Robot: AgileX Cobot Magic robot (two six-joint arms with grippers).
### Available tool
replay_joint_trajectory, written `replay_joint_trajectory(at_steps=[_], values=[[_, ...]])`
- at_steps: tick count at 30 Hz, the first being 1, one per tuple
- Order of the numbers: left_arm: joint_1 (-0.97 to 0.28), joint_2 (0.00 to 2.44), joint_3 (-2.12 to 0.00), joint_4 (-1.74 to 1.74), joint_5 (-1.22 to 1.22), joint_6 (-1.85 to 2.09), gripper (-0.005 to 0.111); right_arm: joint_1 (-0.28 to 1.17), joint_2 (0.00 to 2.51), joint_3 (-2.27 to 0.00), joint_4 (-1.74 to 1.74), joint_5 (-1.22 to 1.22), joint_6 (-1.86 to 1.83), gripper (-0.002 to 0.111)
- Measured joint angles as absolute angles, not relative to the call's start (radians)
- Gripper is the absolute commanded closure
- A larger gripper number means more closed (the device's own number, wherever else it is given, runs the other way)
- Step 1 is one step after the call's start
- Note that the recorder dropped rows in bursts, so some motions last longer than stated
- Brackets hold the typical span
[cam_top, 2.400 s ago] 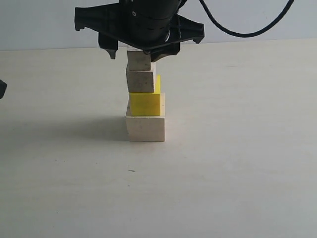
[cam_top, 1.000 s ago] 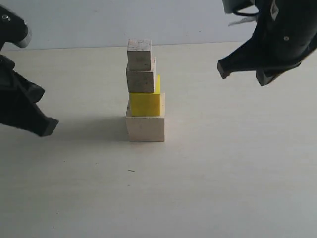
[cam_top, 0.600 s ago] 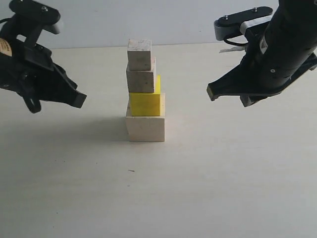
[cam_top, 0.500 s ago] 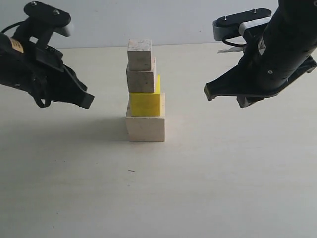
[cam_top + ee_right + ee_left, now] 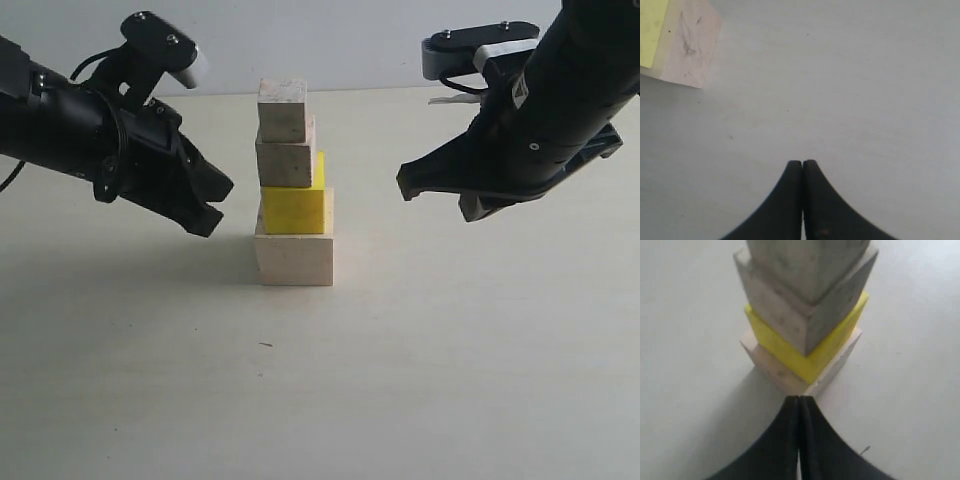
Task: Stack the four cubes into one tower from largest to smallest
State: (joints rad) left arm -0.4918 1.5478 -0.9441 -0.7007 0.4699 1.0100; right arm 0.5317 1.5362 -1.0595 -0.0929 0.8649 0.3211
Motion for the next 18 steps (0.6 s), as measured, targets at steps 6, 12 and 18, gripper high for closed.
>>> replay_joint_trajectory(at_steps=[6, 12, 18], values=[[-0.492, 1.548, -0.944, -0.889, 0.428, 1.223, 0.107, 0.532, 1.536, -1.060, -0.078, 0.861, 0.305, 0.108], [-0.492, 1.548, -0.944, -0.915, 0.402, 1.276, 0.107, 0.532, 1.536, -1.060, -0.076, 0.861, 0.303, 0.108], [-0.492, 1.549, -0.944, -0.936, 0.395, 1.365, 0.107, 0.532, 1.536, -1.060, -0.072, 0.857, 0.303, 0.108]])
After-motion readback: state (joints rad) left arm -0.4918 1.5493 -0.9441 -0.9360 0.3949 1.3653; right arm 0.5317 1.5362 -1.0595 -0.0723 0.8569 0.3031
